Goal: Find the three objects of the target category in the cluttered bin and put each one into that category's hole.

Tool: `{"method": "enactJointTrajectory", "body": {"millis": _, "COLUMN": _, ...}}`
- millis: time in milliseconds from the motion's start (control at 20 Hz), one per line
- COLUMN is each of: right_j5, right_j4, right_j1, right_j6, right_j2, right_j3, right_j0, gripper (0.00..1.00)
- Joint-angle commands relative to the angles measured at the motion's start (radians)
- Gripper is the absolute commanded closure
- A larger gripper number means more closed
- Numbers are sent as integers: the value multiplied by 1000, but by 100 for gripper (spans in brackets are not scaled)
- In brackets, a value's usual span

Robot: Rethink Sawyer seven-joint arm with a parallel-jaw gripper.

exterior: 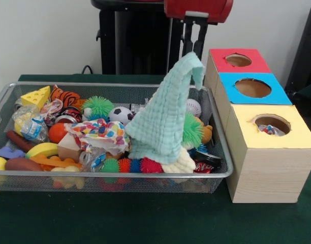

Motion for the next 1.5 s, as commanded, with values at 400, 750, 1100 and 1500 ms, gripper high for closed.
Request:
{"method": "enactJointTrajectory", "body": {"millis": 400, "right_j5": -100, "right_j4": 1, "right_j1": 68, "right_j6": 132, "right_j2": 37, "right_j3": 101, "right_j0": -21, "gripper": 0}}
{"method": "enactJointTrajectory", "body": {"millis": 750, "right_j5": -98, "right_j4": 2, "right_j1": 77, "right_j6": 144, "right_j2": 25, "right_j3": 88, "right_j0": -8, "gripper": 0}}
{"method": "enactJointTrajectory", "body": {"millis": 1100, "right_j5": -32, "right_j4": 13, "right_j1": 64, "right_j6": 130, "right_j2": 26, "right_j3": 62, "right_j0": -3, "gripper": 0}}
{"method": "enactJointTrajectory", "body": {"millis": 1500, "right_j5": -8, "right_j4": 18, "right_j1": 108, "right_j6": 76, "right_j2": 58, "right_j3": 22, "right_j0": -48, "gripper": 0}}
